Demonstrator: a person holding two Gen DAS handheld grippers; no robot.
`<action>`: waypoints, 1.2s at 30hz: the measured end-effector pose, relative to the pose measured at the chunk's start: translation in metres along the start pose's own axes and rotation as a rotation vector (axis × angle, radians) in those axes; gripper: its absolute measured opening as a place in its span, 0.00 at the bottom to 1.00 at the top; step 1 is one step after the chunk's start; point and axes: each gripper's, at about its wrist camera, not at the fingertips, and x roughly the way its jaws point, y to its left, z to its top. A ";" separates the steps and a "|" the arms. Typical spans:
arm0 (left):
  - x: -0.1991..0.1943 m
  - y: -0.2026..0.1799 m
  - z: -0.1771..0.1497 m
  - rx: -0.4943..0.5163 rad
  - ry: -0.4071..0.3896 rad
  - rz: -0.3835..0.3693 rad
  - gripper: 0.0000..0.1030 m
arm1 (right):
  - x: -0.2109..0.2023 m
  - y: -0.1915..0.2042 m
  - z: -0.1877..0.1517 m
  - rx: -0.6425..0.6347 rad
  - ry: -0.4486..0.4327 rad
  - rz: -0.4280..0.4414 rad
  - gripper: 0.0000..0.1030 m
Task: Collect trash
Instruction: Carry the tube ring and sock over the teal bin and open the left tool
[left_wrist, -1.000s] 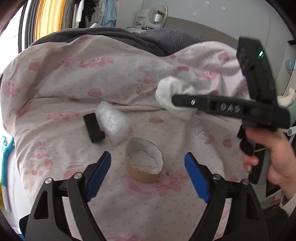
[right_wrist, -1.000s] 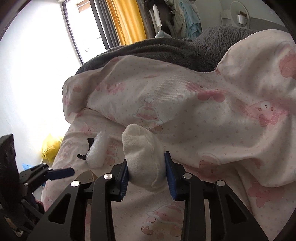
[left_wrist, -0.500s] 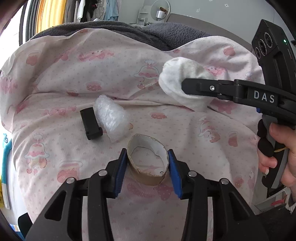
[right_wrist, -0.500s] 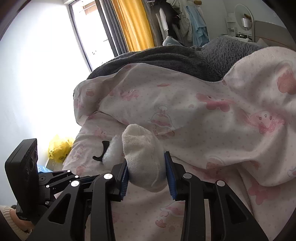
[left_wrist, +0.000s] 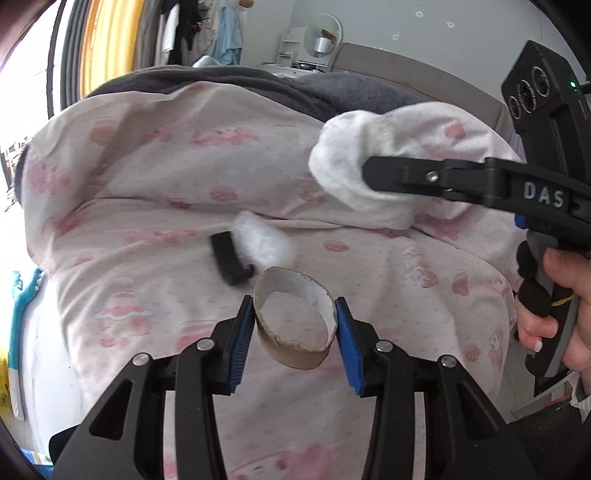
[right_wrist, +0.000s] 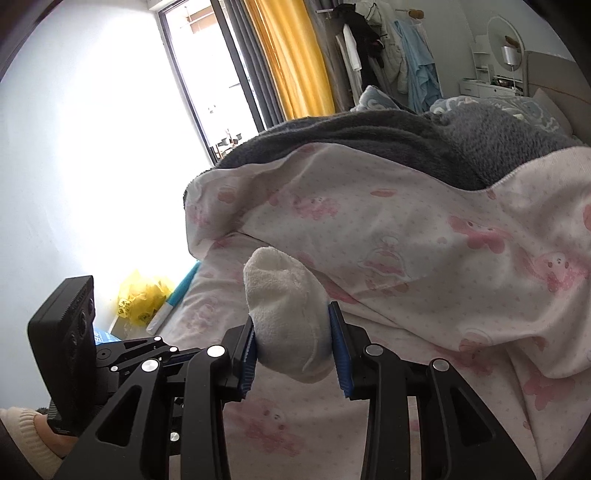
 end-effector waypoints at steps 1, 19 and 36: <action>-0.003 0.003 0.000 -0.003 -0.003 0.010 0.45 | 0.001 0.003 0.001 -0.001 -0.003 0.005 0.35; -0.049 0.080 -0.020 -0.050 0.011 0.150 0.45 | 0.039 0.084 0.013 -0.071 0.007 0.086 0.35; -0.073 0.172 -0.073 -0.182 0.183 0.252 0.45 | 0.093 0.175 0.005 -0.169 0.079 0.172 0.35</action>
